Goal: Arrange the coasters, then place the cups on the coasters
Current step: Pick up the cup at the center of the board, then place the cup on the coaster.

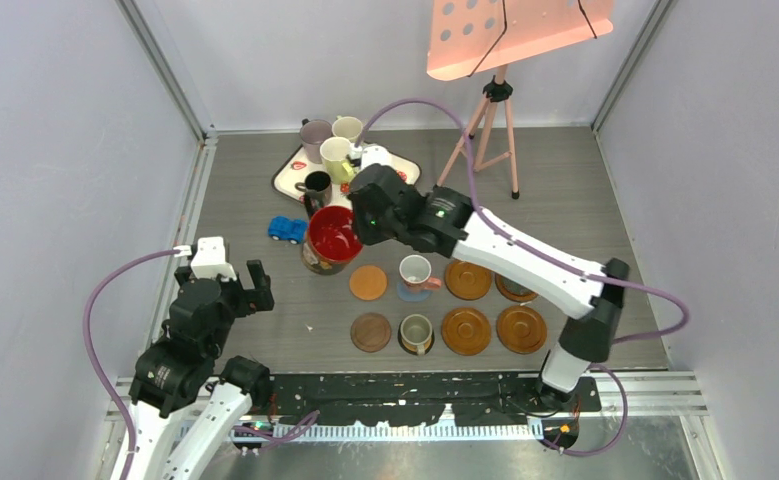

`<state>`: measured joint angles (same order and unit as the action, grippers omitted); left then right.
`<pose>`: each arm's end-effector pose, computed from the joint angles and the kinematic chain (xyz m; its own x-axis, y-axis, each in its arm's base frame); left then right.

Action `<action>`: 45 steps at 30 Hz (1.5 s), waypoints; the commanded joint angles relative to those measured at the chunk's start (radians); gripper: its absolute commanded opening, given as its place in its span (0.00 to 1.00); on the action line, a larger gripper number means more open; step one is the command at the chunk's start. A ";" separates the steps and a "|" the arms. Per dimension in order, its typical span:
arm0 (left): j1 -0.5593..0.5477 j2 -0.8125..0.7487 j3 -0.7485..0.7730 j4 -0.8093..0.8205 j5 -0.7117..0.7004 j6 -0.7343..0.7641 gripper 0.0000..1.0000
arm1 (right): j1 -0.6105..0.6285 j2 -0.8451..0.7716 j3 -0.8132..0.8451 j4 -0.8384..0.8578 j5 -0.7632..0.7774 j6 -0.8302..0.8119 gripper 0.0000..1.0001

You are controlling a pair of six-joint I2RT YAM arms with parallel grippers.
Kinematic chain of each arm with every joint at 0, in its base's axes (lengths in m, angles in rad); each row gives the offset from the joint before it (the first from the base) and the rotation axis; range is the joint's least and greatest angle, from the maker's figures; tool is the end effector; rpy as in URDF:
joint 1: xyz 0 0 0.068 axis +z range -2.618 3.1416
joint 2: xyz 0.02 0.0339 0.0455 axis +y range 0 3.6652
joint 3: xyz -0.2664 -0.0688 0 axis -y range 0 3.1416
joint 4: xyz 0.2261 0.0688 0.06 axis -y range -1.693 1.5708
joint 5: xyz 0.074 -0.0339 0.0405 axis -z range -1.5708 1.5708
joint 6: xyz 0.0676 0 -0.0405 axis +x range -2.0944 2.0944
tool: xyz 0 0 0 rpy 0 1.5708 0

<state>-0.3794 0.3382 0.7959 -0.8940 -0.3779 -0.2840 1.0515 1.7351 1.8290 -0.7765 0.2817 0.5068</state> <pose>0.0733 -0.0024 0.2978 -0.3862 -0.1264 -0.9137 -0.0777 0.9915 -0.1043 0.2103 0.3300 0.3696 -0.6265 -0.1565 -0.7635 -0.4836 0.8463 0.2233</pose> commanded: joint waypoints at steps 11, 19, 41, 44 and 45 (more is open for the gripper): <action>-0.016 -0.004 -0.004 0.033 0.002 -0.002 1.00 | -0.103 -0.433 -0.289 -0.085 0.372 0.132 0.05; -0.018 0.005 -0.003 0.031 0.004 -0.007 1.00 | -0.233 -0.640 -0.504 -0.107 0.443 0.160 0.05; -0.018 -0.003 -0.009 0.035 -0.004 -0.007 1.00 | -0.478 -0.631 -0.780 0.104 0.207 0.110 0.05; -0.018 0.007 -0.009 0.040 0.004 -0.007 1.00 | -0.502 -0.642 -0.832 0.135 0.192 0.111 0.05; -0.018 0.008 -0.009 0.041 0.004 -0.006 1.00 | -0.508 -0.642 -0.841 0.147 0.185 0.110 0.05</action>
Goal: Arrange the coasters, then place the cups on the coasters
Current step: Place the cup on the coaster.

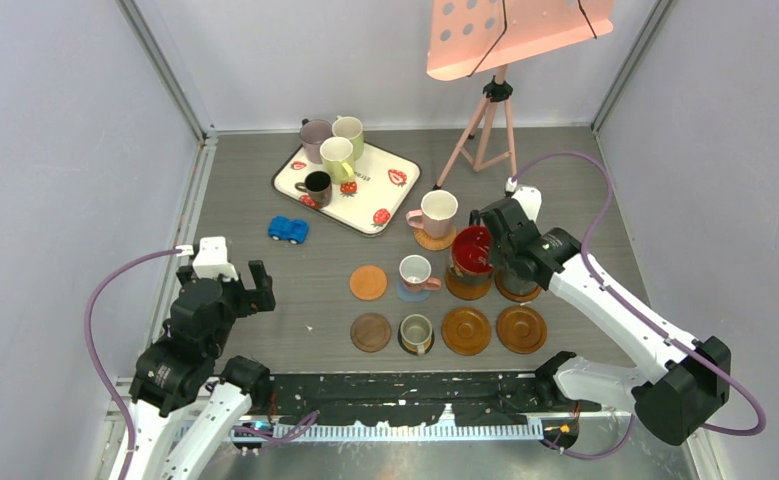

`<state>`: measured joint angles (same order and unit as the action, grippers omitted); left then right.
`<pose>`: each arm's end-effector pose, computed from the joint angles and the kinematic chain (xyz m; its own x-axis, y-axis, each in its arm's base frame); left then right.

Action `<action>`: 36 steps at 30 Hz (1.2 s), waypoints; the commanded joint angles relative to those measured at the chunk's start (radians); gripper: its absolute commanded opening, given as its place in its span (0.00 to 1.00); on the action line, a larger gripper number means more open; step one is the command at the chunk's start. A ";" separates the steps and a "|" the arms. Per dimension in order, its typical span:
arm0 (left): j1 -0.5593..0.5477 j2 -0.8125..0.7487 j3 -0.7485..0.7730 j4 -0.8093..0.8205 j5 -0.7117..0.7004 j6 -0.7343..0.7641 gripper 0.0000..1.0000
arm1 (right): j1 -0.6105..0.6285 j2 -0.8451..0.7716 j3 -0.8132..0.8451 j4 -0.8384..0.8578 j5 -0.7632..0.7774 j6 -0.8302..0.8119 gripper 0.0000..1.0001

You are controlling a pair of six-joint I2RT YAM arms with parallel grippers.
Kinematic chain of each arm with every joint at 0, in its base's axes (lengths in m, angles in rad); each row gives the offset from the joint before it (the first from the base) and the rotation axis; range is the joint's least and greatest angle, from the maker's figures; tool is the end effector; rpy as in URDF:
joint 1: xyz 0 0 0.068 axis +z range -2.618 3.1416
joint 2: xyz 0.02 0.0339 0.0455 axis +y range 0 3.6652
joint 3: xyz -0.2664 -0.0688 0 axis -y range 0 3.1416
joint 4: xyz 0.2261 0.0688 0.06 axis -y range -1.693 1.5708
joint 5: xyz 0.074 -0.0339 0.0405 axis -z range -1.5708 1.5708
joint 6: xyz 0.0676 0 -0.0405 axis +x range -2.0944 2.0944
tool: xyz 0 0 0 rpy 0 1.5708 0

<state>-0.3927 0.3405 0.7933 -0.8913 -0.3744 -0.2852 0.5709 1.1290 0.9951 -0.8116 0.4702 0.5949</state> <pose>0.0741 -0.0039 0.2972 -0.3906 -0.1217 -0.9125 -0.0621 0.9925 -0.1057 0.1989 0.0914 0.2747 -0.7099 0.1378 -0.6906 0.1682 0.9855 0.0238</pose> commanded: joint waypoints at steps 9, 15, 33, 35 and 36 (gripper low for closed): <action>-0.005 0.006 -0.008 0.038 0.002 -0.008 1.00 | -0.065 -0.013 -0.065 0.242 -0.063 0.020 0.05; -0.005 0.009 -0.008 0.038 0.007 -0.012 1.00 | -0.070 -0.002 -0.066 0.239 -0.082 0.020 0.05; -0.005 0.012 -0.006 0.037 0.014 -0.012 1.00 | -0.081 0.063 -0.036 0.217 -0.092 -0.006 0.05; -0.005 0.013 -0.006 0.037 0.014 -0.012 1.00 | -0.083 0.065 -0.032 0.209 -0.091 -0.010 0.05; -0.005 0.014 -0.006 0.037 0.014 -0.012 1.00 | -0.083 0.067 -0.029 0.206 -0.092 -0.011 0.05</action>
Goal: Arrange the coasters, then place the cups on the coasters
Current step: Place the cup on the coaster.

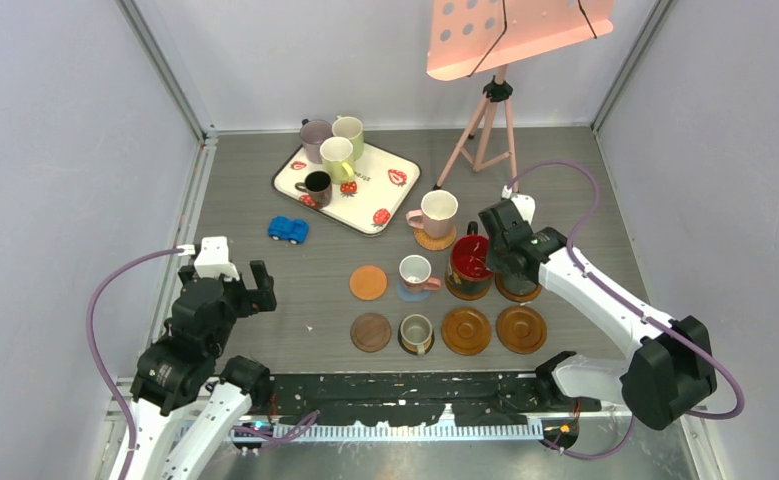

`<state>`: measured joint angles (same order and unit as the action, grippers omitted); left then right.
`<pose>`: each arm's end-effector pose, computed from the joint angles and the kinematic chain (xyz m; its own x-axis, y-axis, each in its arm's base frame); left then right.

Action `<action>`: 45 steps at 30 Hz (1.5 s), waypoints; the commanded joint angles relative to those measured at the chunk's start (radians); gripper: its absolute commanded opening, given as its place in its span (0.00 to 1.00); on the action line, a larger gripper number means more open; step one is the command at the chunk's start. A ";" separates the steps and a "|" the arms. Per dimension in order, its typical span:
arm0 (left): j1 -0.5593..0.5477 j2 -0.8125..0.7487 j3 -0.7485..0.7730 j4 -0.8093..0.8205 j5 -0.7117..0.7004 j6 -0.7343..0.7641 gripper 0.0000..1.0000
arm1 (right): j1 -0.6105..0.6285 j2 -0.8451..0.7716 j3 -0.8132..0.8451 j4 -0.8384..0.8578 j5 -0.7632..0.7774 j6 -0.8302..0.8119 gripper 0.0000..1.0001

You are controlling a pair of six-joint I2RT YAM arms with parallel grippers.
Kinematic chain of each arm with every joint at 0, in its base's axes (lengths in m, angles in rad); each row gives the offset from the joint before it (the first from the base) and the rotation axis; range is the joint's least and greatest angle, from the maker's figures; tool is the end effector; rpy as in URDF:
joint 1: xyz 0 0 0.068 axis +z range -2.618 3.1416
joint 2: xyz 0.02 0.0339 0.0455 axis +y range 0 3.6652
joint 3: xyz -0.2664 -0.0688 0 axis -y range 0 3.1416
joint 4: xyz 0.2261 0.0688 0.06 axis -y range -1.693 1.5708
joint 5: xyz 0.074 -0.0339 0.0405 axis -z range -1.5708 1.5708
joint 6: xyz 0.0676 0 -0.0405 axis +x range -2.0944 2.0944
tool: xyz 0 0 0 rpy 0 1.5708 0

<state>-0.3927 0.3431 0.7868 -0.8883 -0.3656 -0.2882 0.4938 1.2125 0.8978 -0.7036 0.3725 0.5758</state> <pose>0.0752 -0.0050 0.2954 -0.3978 -0.1225 -0.9093 -0.0562 0.9924 -0.1092 0.2160 0.0883 0.2335 -0.7775 0.1575 -0.6089 0.1789 0.9835 0.0259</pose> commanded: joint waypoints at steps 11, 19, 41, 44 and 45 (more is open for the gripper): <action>-0.005 0.004 -0.003 0.034 -0.001 -0.010 1.00 | -0.008 0.011 0.090 0.084 -0.008 0.003 0.05; -0.005 -0.003 -0.003 0.034 -0.008 -0.012 1.00 | -0.007 0.019 0.095 0.079 -0.010 0.001 0.05; -0.005 -0.009 -0.004 0.037 -0.001 -0.017 1.00 | -0.009 0.005 0.112 0.052 -0.009 -0.007 0.05; -0.005 -0.009 -0.004 0.036 -0.001 -0.017 1.00 | -0.009 0.006 0.103 0.056 -0.004 -0.008 0.05; -0.005 -0.009 -0.005 0.036 -0.001 -0.017 1.00 | -0.009 0.007 0.100 0.056 -0.002 -0.009 0.05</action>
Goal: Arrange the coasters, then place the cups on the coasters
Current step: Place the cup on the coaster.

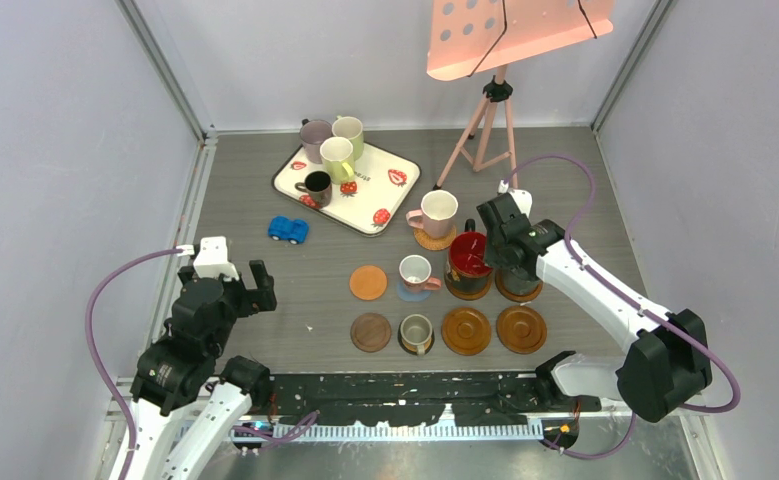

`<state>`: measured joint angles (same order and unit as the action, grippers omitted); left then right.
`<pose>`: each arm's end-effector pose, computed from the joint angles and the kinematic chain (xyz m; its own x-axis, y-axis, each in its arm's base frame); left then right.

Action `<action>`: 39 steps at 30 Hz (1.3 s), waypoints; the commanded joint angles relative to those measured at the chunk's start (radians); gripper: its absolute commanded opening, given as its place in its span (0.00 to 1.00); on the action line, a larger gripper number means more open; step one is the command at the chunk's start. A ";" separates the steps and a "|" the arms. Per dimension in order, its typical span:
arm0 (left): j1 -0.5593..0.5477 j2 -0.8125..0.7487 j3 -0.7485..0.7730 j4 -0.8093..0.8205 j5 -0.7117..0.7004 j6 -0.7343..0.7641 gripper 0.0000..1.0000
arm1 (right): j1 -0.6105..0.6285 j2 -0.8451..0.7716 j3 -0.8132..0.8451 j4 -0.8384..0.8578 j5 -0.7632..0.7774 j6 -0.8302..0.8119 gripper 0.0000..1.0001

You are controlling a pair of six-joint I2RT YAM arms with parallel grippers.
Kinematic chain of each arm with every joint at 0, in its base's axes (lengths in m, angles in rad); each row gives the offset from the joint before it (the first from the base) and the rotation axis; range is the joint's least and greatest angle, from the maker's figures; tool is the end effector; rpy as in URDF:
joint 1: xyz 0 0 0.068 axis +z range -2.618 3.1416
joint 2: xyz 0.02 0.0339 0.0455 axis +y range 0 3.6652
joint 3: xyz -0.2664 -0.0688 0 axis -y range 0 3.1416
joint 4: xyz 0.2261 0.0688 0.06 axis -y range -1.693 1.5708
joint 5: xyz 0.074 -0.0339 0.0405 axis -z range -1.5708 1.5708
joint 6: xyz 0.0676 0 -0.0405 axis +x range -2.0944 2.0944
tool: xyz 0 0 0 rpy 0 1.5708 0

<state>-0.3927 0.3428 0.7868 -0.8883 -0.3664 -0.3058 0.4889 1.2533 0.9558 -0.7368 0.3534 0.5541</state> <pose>0.0751 -0.0049 0.2954 -0.3963 -0.1401 -0.9074 -0.0638 0.9901 -0.1250 0.2236 0.0925 0.2396 -0.7950 0.1363 -0.5912 0.1574 0.9874 0.0160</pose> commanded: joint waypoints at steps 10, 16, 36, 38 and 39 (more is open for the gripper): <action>-0.005 -0.006 -0.006 0.038 0.000 0.000 1.00 | -0.008 -0.036 0.014 0.099 0.018 0.012 0.05; -0.005 -0.005 -0.006 0.038 0.000 0.000 1.00 | -0.009 -0.032 0.012 0.101 0.022 0.009 0.05; -0.005 -0.010 -0.004 0.038 0.001 0.002 1.00 | -0.016 -0.017 -0.007 0.107 0.005 0.017 0.19; -0.005 -0.010 -0.004 0.039 0.003 0.002 1.00 | -0.016 -0.019 -0.006 0.106 0.003 0.019 0.27; -0.005 -0.009 -0.004 0.039 0.005 0.002 1.00 | -0.016 -0.020 -0.004 0.105 0.001 0.019 0.29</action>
<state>-0.3927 0.3424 0.7826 -0.8879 -0.3660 -0.3061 0.4793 1.2579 0.9272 -0.7200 0.3508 0.5537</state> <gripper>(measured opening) 0.994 0.242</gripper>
